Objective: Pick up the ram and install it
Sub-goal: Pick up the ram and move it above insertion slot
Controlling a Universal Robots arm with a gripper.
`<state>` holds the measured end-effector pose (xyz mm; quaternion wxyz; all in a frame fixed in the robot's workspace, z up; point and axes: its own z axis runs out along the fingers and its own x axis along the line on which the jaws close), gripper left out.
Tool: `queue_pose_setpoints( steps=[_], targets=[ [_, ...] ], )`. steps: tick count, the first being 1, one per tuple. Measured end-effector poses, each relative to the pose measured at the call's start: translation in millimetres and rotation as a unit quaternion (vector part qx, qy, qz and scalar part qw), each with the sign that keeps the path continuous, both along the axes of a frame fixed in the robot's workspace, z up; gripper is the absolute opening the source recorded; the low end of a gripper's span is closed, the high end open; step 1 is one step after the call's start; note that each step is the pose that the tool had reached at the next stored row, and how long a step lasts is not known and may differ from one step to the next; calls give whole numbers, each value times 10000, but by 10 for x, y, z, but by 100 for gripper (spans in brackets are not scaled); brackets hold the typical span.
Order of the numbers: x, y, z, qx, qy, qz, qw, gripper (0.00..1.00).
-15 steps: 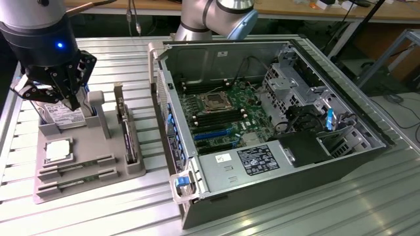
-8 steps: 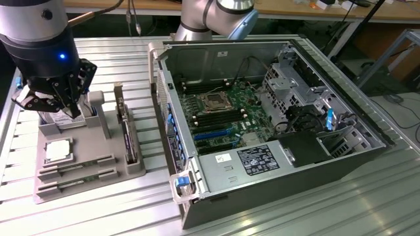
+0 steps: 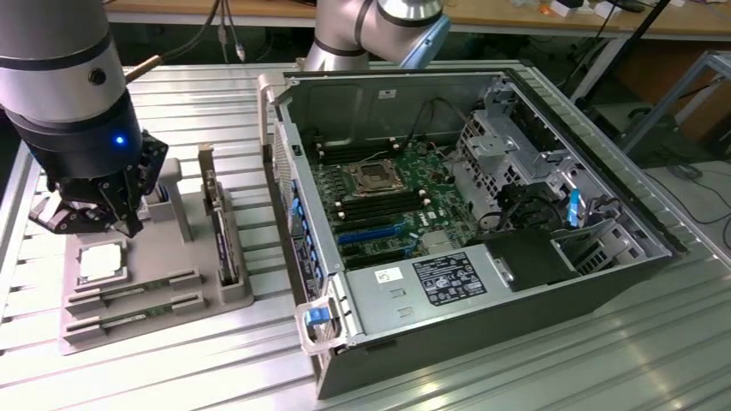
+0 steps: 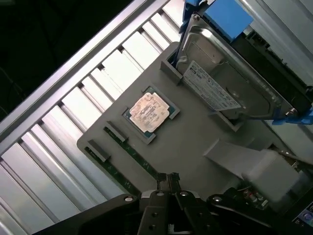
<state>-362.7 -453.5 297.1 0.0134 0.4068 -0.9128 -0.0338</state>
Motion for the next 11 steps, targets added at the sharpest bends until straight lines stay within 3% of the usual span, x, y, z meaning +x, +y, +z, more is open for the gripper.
queue_pose_setpoints(
  steps=[3,6,7,9,11],
  targets=[
    [0,-78,-87,5,9,314,9995,11],
    [-1,-122,-137,8,11,505,9987,11],
    [-1,-150,-169,9,12,627,9980,24],
    [-1,-176,-205,11,14,809,9967,36],
    [-1,-185,-228,10,14,995,9950,36]
  ],
)
